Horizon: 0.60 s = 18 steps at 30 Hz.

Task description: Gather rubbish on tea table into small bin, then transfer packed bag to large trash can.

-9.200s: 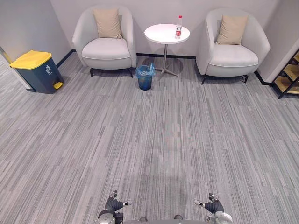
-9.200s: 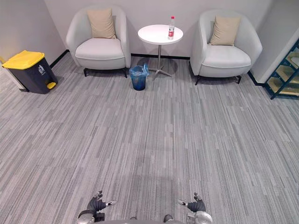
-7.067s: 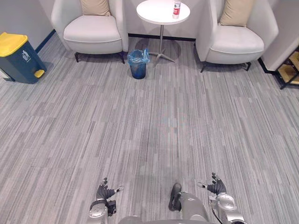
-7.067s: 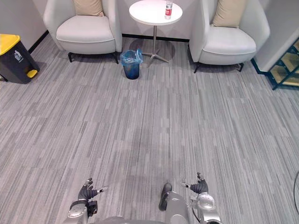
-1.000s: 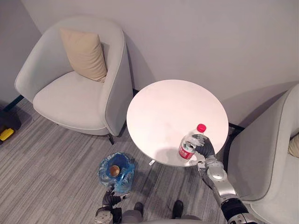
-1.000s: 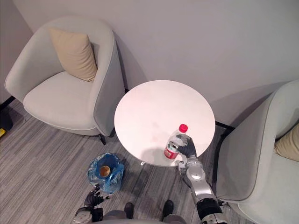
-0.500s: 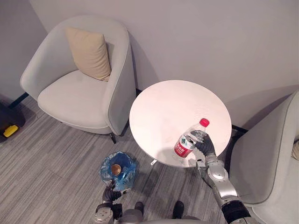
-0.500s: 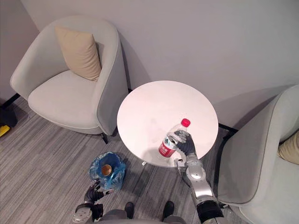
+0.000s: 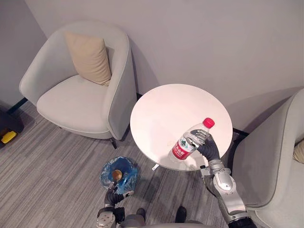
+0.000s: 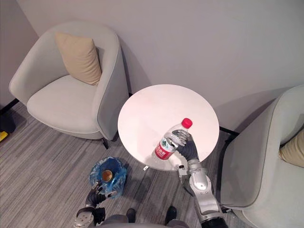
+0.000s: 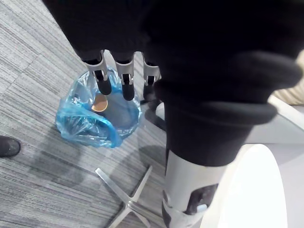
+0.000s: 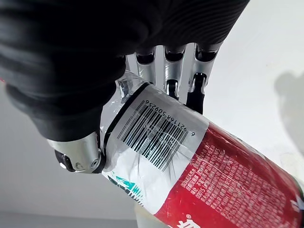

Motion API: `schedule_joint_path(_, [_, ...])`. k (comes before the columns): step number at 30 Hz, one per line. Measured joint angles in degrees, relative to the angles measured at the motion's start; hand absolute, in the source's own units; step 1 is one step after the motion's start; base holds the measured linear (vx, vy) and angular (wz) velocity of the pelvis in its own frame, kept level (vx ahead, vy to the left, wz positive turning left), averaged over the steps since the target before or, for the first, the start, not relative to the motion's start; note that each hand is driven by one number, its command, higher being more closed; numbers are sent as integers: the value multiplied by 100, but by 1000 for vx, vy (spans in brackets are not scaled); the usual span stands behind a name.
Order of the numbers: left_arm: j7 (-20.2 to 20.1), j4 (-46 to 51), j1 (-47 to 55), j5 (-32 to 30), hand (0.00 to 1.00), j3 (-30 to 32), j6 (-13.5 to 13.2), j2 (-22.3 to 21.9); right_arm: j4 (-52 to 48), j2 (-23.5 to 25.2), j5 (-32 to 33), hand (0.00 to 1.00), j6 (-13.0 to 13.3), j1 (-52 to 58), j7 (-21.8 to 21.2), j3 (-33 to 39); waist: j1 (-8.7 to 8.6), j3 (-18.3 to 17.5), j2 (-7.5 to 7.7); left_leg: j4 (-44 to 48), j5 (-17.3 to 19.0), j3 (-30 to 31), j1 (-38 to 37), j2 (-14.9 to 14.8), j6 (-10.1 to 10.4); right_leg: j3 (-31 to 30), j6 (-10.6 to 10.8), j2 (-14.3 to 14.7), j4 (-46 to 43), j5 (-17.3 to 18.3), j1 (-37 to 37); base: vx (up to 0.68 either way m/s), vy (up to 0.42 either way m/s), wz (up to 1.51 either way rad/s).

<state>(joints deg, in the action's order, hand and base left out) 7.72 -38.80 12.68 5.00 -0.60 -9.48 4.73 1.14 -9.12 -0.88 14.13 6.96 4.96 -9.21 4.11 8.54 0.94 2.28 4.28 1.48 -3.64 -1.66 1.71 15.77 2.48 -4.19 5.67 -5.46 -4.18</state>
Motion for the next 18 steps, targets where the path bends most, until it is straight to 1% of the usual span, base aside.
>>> schedule_joint_path(2, [3, -9, -1, 13, 0, -39, -1, 2, -39, 1, -53, 100, 72, 82, -9, -90, -2, 0, -2, 21, 0, 16, 1, -3, 0, 16, 0, 2, 0, 0, -19, -52, -7, 4])
schedule_joint_path(6, [3, -56, -29, 96, 0, -281, -77, 3, -38, -27, -165, 100, 80, 251, -8, -174, -15, 16, -40, 74, -16, 187, 114, 17, 23, 175, 7, -11, 0, 9, -56, -62, -13, 22])
schedule_joint_path(9, [4, -121, -45, 104, 0, -435, -108, -7, -38, -48, -198, 100, 84, 263, 35, -232, -19, 57, -108, 212, -53, 480, 333, 62, 33, 496, 9, -39, -3, 41, -59, -47, -23, 58])
schedule_joint_path(10, [6, -127, -46, 105, 0, -492, -108, -10, -37, -79, -197, 100, 84, 261, 65, -250, -19, 79, -147, 244, -104, 481, 463, 69, 43, 684, 8, -109, -37, 90, -53, -37, 9, 68])
schedule_joint_path(11, [7, -126, -48, 105, 0, -530, -112, -12, -38, -97, -197, 100, 88, 254, 96, -251, -19, 102, -181, 229, -73, 386, 524, 52, 5, 796, 13, -138, -87, 141, -44, -60, 24, 88])
schedule_joint_path(12, [7, -137, -25, 104, 0, -567, -111, -41, -26, -118, -198, 100, 87, 253, 131, -267, -11, 128, -245, 200, 20, -270, 546, -142, -148, 1021, 25, -193, -209, 198, -45, -35, 32, 99])
schedule_joint_path(13, [11, -141, -24, 103, 0, -565, -112, -77, -25, -173, -200, 100, 88, 248, 160, -262, -35, 116, -283, 182, -5, -1053, 560, -347, -298, 1237, 65, -283, -322, 281, -44, -10, 29, 80])
schedule_joint_path(14, [11, -141, -24, 103, 0, -565, -112, -77, -25, -173, -200, 100, 88, 248, 160, -262, -35, 116, -283, 182, -5, -1053, 560, -347, -298, 1237, 65, -283, -322, 281, -44, 64, 85, 106])
schedule_joint_path(15, [33, -167, -36, 103, 0, -568, -112, -122, 46, -244, -207, 100, 85, 139, 271, -262, -34, 109, -337, 235, -90, -2104, 581, -610, -462, 1575, 124, -435, -517, 399, -35, 74, 104, 98])
schedule_joint_path(16, [79, -167, -45, 103, 0, -581, -113, -126, 71, -258, -211, 100, 83, 41, 330, -250, -39, 107, -340, 274, -101, -2610, 590, -724, -479, 1762, 176, -537, -627, 462, -30, 76, 120, 114])
schedule_joint_path(18, [138, -170, -54, 106, 0, -591, -121, -119, 73, -257, -221, 100, 81, -113, 424, -232, -50, 110, -330, 281, -165, -3016, 590, -750, -445, 1969, 279, -692, -762, 533, -29, 103, 154, 72])
